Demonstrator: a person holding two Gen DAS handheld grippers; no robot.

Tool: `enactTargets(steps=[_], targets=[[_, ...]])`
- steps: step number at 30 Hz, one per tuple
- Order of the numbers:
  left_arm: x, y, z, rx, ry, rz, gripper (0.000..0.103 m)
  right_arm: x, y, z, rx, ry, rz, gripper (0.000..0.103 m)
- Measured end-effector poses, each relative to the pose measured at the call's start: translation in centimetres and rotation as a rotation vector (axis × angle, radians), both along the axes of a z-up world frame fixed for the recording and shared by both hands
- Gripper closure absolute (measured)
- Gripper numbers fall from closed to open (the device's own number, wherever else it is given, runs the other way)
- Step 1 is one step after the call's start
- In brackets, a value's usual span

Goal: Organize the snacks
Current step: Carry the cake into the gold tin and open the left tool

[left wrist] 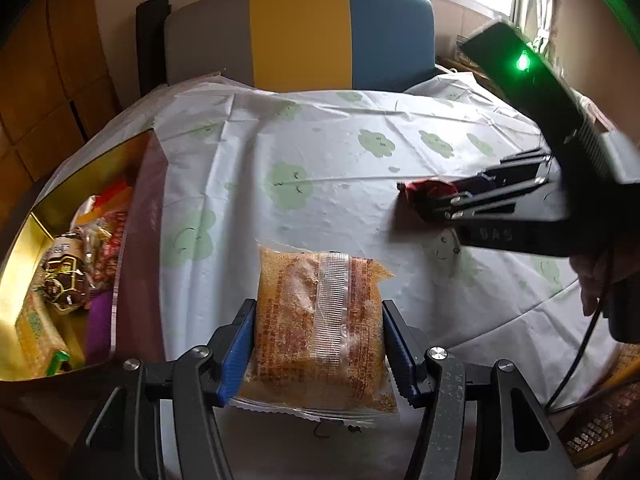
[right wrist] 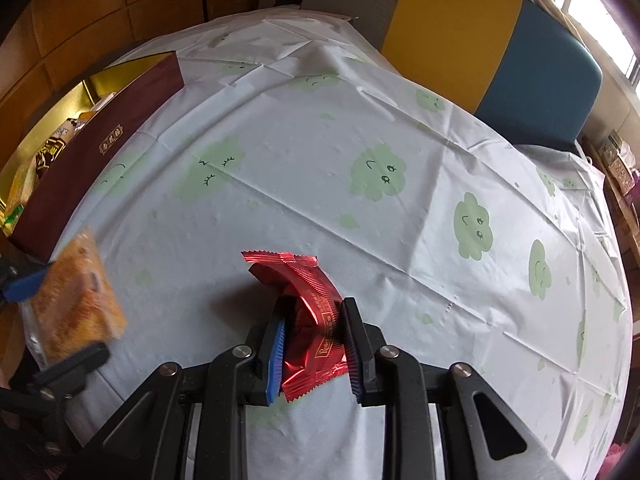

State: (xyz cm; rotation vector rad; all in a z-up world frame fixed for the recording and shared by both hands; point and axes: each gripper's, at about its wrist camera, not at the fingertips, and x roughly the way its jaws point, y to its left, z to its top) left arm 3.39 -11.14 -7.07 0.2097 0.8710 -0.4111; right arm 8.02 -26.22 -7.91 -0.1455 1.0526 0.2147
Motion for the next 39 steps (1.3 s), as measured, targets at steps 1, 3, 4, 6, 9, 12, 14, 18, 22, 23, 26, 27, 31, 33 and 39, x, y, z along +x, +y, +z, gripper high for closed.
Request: enactTargets(steps=[1,3,4,6,9,12,14,18,22,23,26,27,31,33,39], targets=[[0.0,0.1,0.3,-0.004,-0.002,0.002,0.043,0.0,0.0,0.0,-0.003,-0.001,0.002,0.077],[-0.2,0.5,0.9,-0.013,-0.009,0.008,0.043,0.0,0.0,-0.1,-0.009,-0.002,0.003,0.077],[-0.2,0.7,1.3,-0.022,-0.011,0.014,0.043,0.0,0.1,-0.1,-0.011,-0.002,0.003,0.077],[-0.4,1.0,1.9,-0.032,-0.018,0.021,0.043,0.0,0.1,-0.1,-0.018,-0.005,0.002,0.077],[-0.7,1.2,2.7,-0.036,-0.039,0.021,0.043,-0.1,0.5,-0.2,-0.051,-0.016,0.020,0.077],[-1.0,1.5,3.3,-0.041,-0.052,0.025,0.043,-0.4,1.1,-0.4,-0.094,-0.033,0.042,0.077],[-1.1,1.7,3.6,-0.042,-0.056,0.027,0.043,-0.5,1.4,-0.5,-0.124,-0.045,0.056,0.077],[-1.3,1.9,4.2,-0.048,-0.059,0.030,0.043,-0.8,1.9,-0.7,-0.170,-0.067,0.082,0.077],[-1.6,2.3,4.9,-0.055,-0.070,0.033,0.043,-1.0,2.2,-0.8,-0.193,-0.076,0.088,0.077],[-1.7,2.4,5.1,-0.056,-0.074,0.034,0.043,-0.9,2.1,-0.7,-0.180,-0.072,0.079,0.077],[-1.8,2.8,5.4,-0.062,-0.075,0.041,0.043,-0.9,2.1,-0.7,-0.179,-0.071,0.077,0.077],[-1.8,2.9,5.5,-0.064,-0.075,0.042,0.043,-0.9,2.2,-0.8,-0.189,-0.076,0.080,0.077],[-1.9,3.4,5.7,-0.067,-0.076,0.050,0.043,-1.2,2.5,-0.8,-0.205,-0.085,0.090,0.077],[-1.7,3.7,5.8,-0.071,-0.070,0.055,0.043,-1.3,2.6,-0.8,-0.215,-0.090,0.095,0.077],[-1.3,4.8,6.2,-0.083,-0.066,0.075,0.043,-1.6,2.8,-0.7,-0.225,-0.095,0.099,0.077]])
